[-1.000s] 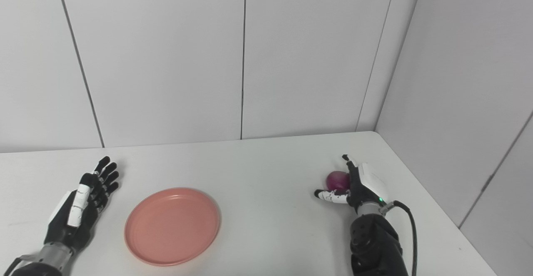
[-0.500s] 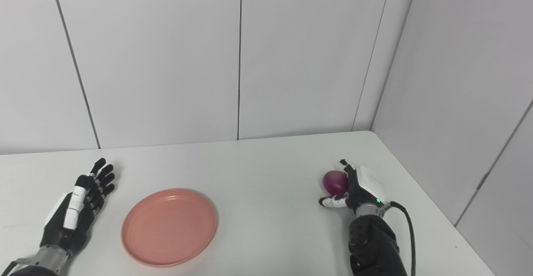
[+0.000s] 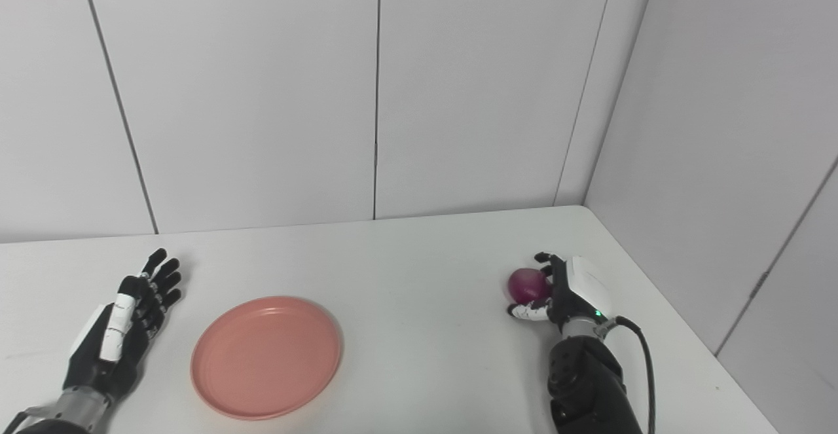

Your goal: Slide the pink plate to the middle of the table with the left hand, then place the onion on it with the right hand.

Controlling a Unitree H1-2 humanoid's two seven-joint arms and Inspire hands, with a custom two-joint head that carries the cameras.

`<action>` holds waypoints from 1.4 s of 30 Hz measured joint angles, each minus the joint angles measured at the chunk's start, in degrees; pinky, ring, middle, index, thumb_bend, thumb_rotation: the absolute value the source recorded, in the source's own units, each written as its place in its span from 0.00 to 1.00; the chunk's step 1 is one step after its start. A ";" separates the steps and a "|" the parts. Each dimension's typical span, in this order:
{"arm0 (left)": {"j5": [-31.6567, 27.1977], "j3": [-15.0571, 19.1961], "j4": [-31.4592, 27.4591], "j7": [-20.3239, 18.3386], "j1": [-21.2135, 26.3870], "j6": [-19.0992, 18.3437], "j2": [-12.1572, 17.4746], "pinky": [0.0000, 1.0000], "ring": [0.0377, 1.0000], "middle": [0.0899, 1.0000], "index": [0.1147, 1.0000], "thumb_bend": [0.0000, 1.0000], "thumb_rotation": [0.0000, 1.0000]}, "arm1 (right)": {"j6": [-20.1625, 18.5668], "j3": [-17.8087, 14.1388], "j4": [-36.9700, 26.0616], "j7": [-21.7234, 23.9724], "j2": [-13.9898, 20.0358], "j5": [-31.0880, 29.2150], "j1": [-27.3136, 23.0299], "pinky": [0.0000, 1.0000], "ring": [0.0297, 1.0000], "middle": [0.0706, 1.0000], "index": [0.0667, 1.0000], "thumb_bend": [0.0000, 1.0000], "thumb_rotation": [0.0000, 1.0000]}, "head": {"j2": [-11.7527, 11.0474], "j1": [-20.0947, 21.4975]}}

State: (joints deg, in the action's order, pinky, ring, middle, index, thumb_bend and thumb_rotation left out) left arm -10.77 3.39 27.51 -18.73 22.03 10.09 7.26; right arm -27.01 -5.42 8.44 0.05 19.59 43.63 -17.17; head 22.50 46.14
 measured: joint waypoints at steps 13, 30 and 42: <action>0.01 -0.04 -0.65 0.14 -0.46 -0.45 -0.06 1.00 1.00 0.98 0.98 0.89 0.94 | 0.42 4.01 3.98 -6.09 1.93 -2.39 -1.24 0.44 0.51 0.56 0.66 0.73 0.02 | 0.09 -0.35; 0.00 -0.03 -0.63 0.19 -0.46 -0.42 -0.06 1.00 1.00 0.98 0.98 0.88 0.94 | 0.88 6.35 4.83 -9.53 3.46 -4.67 -1.48 0.34 0.42 0.40 0.47 0.53 0.00 | 0.18 -0.44; 0.00 -0.03 -0.63 0.18 -0.46 -0.42 -0.07 1.00 1.00 0.98 0.97 0.90 0.94 | 0.91 6.11 3.13 -9.91 3.00 -6.45 -0.43 0.32 0.40 0.42 0.45 0.53 0.00 | 0.09 -0.97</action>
State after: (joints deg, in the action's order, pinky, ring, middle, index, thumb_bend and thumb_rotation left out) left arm -10.77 3.36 26.88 -18.55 21.58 9.66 7.19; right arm -26.11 0.69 11.57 -9.86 22.59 37.17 -17.60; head 22.59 45.18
